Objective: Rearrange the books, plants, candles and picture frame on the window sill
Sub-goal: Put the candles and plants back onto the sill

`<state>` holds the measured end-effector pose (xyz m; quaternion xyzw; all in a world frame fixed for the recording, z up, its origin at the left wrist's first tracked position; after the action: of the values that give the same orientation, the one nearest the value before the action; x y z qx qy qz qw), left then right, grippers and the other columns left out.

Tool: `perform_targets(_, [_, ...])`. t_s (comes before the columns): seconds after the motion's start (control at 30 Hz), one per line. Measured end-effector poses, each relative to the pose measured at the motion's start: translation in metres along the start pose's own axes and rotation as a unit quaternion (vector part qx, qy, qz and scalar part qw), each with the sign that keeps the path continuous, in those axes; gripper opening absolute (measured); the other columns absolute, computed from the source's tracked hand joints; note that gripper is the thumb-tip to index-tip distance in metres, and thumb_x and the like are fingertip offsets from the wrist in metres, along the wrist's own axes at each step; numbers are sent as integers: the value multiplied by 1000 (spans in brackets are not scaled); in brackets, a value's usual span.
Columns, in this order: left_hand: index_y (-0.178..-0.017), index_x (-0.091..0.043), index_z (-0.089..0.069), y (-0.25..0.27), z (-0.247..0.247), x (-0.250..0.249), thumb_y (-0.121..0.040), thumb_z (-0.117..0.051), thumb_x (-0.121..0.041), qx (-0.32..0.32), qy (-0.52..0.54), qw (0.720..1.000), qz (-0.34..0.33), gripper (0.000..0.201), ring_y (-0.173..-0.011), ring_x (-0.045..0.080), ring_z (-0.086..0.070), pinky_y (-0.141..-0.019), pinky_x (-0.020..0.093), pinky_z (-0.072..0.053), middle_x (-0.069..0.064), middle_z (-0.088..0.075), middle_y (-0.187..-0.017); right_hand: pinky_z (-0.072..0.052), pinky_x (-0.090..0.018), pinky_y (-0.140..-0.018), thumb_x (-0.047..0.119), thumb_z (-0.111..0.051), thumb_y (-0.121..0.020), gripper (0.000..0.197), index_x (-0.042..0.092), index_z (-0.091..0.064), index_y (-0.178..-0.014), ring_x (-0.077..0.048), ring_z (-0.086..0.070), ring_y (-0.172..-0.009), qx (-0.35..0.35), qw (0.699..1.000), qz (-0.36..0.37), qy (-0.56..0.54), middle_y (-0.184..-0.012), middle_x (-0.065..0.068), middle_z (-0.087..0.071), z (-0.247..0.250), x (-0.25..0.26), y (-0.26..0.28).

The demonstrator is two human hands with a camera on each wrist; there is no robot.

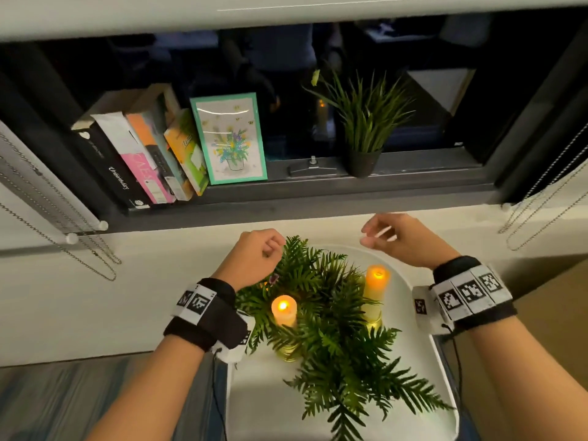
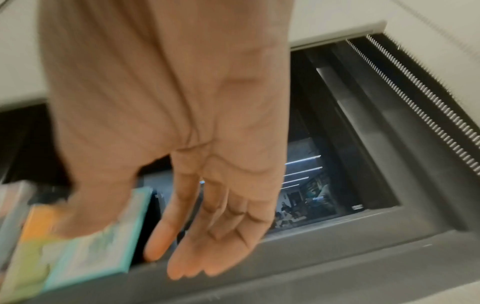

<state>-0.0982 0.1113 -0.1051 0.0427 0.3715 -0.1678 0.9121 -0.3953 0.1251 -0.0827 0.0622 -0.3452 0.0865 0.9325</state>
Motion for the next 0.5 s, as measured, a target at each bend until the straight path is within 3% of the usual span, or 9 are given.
perform_targets(0.07, [-102, -15, -68, 5, -8, -9, -94, -51, -12, 4, -7, 1000, -3, 19, -77, 3, -62, -74, 15, -51, -4, -67, -88, -52, -35, -88, 53, -70, -72, 47, 24, -62, -108, -16, -59, -99, 68, 997, -30, 35, -110, 3, -61, -8, -20, 13])
perform_targets(0.2, [-105, -13, -67, 11, -26, -33, -94, -51, -10, 22, -20, 999, -14, 19, -77, 6, -61, -71, 15, -51, -6, -62, -83, -49, -38, -93, 33, -82, -69, 57, 26, -56, -119, -19, -56, -106, 128, 989, -67, 20, -117, 2, -57, -37, -47, 27])
perform_targets(0.33, [-103, -9, -68, 15, -41, -55, -92, -52, -8, 33, -19, 999, -27, 19, -75, 13, -62, -74, 25, -55, 0, -64, -82, -48, -32, -89, 26, -81, -71, 65, 19, -50, -128, -18, -57, -103, 73, 995, -74, 7, -117, 1, -60, -61, -63, 34])
perform_targets(0.5, [-103, -10, -69, 18, -62, -73, -92, -52, -9, 44, -16, 998, -38, 20, -72, 7, -59, -72, 19, -50, -6, -62, -80, -47, -27, -82, 16, -77, -76, 50, 17, -52, -119, -20, -58, -95, 34, 998, -47, -31, -104, 1, -62, -62, -65, 45])
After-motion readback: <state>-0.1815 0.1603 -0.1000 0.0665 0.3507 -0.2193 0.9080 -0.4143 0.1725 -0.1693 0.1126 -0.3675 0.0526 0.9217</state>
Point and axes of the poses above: each hand's wrist, its own y-axis away from the middle knuckle, its own z-axis out of the back of the hand, x = y × z, the point moved 1 cm from there along -y, towards the middle knuckle
